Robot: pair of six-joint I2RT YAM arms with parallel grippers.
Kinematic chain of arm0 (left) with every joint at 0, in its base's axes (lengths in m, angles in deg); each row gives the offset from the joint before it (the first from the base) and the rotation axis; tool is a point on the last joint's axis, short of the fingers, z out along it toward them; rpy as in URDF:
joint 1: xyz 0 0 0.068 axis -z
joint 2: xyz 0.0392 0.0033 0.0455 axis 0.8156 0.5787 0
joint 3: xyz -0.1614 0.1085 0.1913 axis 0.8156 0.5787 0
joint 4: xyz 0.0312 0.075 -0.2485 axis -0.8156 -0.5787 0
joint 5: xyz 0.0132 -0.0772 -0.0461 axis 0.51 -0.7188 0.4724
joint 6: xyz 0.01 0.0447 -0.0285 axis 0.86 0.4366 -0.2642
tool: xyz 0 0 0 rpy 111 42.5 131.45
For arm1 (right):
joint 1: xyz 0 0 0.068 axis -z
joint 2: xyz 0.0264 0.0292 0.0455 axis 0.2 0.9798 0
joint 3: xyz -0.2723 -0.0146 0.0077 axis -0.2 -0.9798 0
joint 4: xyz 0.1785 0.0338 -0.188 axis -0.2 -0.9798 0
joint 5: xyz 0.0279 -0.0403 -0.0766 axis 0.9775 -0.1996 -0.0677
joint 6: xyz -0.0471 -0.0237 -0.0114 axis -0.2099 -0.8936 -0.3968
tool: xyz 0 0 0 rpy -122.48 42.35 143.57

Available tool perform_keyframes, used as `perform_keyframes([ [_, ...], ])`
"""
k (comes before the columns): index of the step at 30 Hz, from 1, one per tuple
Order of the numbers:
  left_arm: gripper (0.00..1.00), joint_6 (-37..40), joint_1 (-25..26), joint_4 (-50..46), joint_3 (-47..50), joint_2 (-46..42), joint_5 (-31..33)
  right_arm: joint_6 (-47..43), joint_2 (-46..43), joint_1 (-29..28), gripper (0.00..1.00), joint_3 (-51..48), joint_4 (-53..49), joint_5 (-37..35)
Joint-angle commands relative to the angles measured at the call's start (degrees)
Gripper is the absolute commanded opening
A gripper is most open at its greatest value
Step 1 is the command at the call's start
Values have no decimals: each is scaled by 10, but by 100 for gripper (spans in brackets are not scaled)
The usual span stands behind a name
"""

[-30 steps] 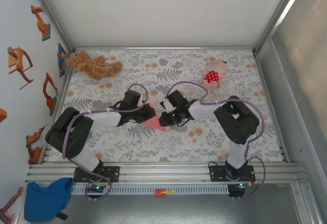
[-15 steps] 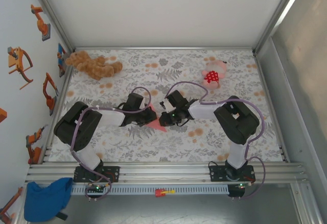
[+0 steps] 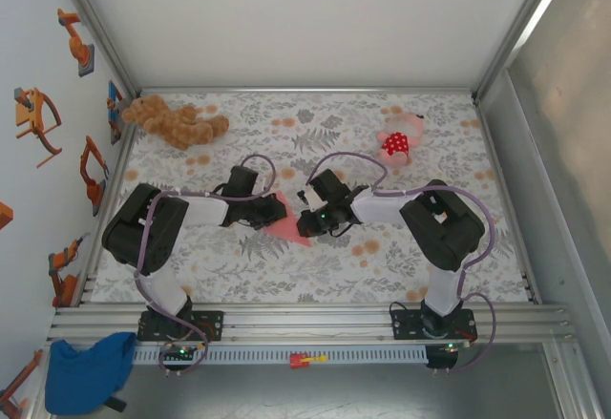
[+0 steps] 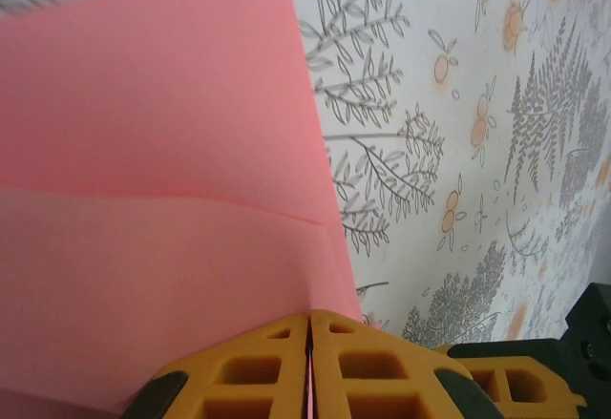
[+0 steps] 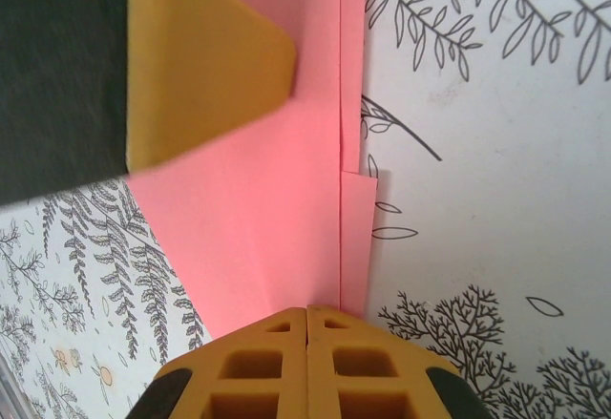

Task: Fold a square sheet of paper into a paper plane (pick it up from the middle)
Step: Fourth fold the wing at the center of the table.

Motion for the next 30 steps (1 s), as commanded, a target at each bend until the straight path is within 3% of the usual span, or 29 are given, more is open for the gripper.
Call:
perform_keyframes([
  [1, 10, 58, -42, -38, -7, 33, 50, -14, 54, 6, 0, -45, -119, -129],
  [11, 11, 87, -119, -22, -11, 55, 31, -3, 45, 9, 0, -57, -105, -121],
  [19, 12, 109, -159, -61, -38, 51, 45, 3, 39, 11, 0, -57, -103, -118],
  [30, 14, 110, -175, -120, -79, -13, 68, 42, 1, 11, 0, -3, -46, -59],
])
